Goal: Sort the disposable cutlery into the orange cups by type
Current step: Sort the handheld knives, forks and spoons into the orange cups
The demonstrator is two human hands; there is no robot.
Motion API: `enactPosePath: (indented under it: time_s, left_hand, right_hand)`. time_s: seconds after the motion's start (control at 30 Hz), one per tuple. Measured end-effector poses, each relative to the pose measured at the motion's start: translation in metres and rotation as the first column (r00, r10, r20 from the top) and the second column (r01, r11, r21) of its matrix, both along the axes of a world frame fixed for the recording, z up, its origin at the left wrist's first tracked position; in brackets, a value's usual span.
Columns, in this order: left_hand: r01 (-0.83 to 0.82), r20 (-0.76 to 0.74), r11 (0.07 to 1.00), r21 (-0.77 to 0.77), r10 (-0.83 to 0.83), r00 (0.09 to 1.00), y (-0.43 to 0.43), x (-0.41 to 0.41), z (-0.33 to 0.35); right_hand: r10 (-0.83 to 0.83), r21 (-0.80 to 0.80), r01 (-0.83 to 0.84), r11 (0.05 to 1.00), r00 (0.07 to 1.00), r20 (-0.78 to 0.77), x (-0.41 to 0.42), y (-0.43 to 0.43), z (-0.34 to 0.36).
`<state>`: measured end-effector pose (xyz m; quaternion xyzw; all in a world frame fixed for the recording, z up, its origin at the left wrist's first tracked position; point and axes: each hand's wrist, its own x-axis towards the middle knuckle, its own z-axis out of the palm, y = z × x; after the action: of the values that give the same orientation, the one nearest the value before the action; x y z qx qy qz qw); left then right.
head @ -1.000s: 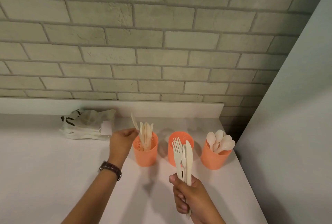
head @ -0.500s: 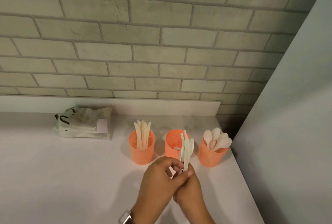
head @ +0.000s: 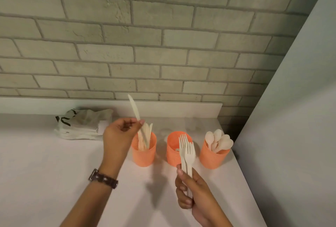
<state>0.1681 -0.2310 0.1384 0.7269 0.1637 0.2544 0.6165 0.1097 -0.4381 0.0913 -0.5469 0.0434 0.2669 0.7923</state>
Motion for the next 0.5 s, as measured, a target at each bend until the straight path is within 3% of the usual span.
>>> enactPosePath:
  time_s: [0.13,0.33,0.5]
  left_hand:
    - [-0.085,-0.061,0.989,0.118,0.093,0.994,0.018,0.026,-0.021]
    - [0.001,-0.258,0.98,0.2,0.052,0.965,0.014,0.037,-0.07]
    - [0.033,-0.208,0.989,0.147,-0.002,0.978,-0.008,0.009,-0.064]
  right_hand:
    - [0.007,0.083,-0.003,0.997,0.999,-0.052,0.003,-0.001,-0.002]
    - [-0.016,0.167,0.034,0.985,0.994,-0.109,0.007,-0.002,-0.009]
    - [-0.176,-0.021,0.176,0.984,0.984,-0.004,0.011,-0.001,-0.013]
